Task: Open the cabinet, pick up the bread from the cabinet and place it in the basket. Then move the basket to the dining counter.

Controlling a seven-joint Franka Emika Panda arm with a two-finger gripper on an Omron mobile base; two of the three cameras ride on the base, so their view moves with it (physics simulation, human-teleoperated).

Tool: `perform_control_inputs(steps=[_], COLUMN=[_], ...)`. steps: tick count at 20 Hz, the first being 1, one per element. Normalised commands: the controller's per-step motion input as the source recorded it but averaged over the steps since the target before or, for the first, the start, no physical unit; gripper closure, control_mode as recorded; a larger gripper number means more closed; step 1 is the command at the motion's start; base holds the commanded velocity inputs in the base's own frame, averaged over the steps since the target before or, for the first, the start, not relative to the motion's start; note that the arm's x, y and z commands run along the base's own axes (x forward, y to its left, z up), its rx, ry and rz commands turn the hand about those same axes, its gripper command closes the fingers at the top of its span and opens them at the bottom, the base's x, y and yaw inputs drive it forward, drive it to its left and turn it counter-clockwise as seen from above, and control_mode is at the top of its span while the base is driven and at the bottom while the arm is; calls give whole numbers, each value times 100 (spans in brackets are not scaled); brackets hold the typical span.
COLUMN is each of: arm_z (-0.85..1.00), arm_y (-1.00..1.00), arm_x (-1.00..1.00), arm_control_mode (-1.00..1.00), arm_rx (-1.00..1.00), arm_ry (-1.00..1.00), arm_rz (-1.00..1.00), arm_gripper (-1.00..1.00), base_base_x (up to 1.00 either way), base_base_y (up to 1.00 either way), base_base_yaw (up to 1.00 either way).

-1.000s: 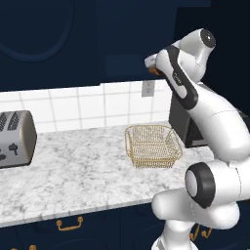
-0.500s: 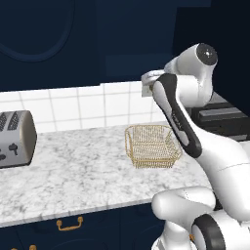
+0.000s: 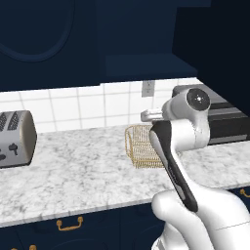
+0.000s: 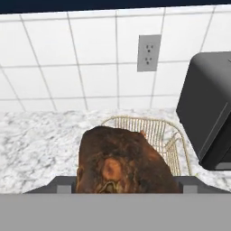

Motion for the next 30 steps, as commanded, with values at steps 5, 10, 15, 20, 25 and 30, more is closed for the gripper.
perform_control_inputs(steps=[5, 10, 15, 20, 25, 30], arm_z=[-67, -49, -34, -20, -38, -66], arm_y=[12, 3, -10, -1, -6, -27], arm_x=[19, 57, 63, 69, 74, 14], arm_control_mode=[-100, -100, -100, -100, -100, -100], arm_rx=[0, 0, 0, 0, 0, -1], arm_ry=[3, 2, 12, 25, 19, 10], arm_rz=[-1, 0, -2, -5, -4, -1], arm_gripper=[100, 100, 100, 100, 100, 100], base_base_x=[0, 0, 0, 0, 0, 0], base_base_y=[0, 0, 0, 0, 0, 0], base_base_yaw=[0, 0, 0, 0, 0, 0])
